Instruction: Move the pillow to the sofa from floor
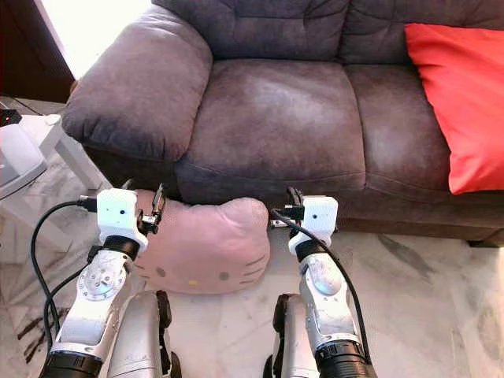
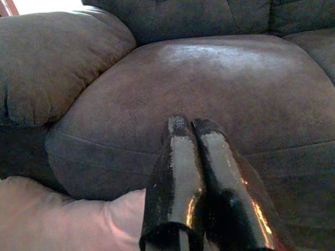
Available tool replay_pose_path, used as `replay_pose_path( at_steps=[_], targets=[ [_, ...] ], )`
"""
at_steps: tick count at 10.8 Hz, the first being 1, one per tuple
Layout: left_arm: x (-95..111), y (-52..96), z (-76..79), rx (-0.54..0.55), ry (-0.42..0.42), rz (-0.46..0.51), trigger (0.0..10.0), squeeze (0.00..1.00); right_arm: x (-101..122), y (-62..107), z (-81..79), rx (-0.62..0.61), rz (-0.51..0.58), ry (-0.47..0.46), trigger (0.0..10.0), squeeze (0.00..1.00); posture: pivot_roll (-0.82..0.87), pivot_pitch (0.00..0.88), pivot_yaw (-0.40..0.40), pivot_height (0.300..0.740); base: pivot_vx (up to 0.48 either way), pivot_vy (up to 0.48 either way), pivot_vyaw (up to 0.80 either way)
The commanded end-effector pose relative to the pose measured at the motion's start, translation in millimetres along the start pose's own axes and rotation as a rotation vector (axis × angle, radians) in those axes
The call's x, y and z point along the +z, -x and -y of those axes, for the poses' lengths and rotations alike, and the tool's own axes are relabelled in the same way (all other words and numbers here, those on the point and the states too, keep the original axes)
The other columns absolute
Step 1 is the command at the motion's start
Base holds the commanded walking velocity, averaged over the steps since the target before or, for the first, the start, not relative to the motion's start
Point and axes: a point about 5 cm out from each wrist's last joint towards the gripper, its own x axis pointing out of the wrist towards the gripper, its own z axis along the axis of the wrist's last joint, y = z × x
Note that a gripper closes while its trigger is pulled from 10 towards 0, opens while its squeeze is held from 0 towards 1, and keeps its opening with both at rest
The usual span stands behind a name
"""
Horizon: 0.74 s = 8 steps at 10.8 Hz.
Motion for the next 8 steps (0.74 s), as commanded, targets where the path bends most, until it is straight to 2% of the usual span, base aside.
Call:
replay_pose_path(
  at_steps=[1,3,6,8],
  targets=[
    [-3.0,0.7,-1.5,0.005,0.009,-0.022,10.0,0.0,1.2,-0.5,-0.9,0.004,0.003,-0.011,10.0,0.0,0.15,0.176,-0.028,0.516,0.0,0.0,0.0],
    [-3.0,0.8,-1.5,0.008,0.012,-0.023,10.0,0.0,1.3,-0.4,-1.5,0.005,0.006,-0.001,10.0,0.0,0.15,0.173,-0.028,0.492,0.0,0.0,0.0],
    [-5.1,0.0,-2.8,0.025,0.064,-0.042,10.0,0.0,-0.1,0.3,-0.1,-0.003,0.002,0.001,10.0,0.0,0.15,0.169,-0.028,0.492,0.0,0.0,0.0],
    [-6.3,-0.6,-4.2,0.031,0.07,-0.059,10.0,0.0,-0.6,0.0,-2.5,0.009,-0.002,0.005,10.0,0.0,0.15,0.167,-0.025,0.492,0.0,0.0,0.0]
  ],
)
